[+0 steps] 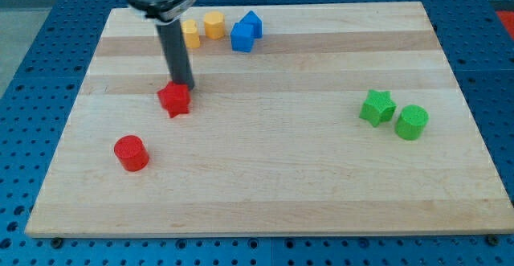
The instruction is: Move the red circle to the center
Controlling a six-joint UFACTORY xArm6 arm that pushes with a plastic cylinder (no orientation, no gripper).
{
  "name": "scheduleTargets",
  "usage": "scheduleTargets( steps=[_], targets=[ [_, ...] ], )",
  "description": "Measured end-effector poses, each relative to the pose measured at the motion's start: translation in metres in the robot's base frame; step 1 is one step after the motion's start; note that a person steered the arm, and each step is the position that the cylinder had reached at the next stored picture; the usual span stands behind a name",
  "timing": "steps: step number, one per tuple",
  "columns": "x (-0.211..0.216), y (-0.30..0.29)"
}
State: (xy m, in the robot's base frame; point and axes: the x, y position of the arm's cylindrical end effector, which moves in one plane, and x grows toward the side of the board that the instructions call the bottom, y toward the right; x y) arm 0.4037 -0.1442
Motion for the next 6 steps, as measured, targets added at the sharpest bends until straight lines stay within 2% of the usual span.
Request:
scheduleTargets(
  steps=[1, 2, 3, 4, 5, 6],
  targets=[
    [0.018, -0.033],
    [0.01, -0.026],
    [-0.015, 0.015],
    [-0.038, 0.008],
    [-0.046, -0.044],
    [-0.024, -0.038]
  ],
)
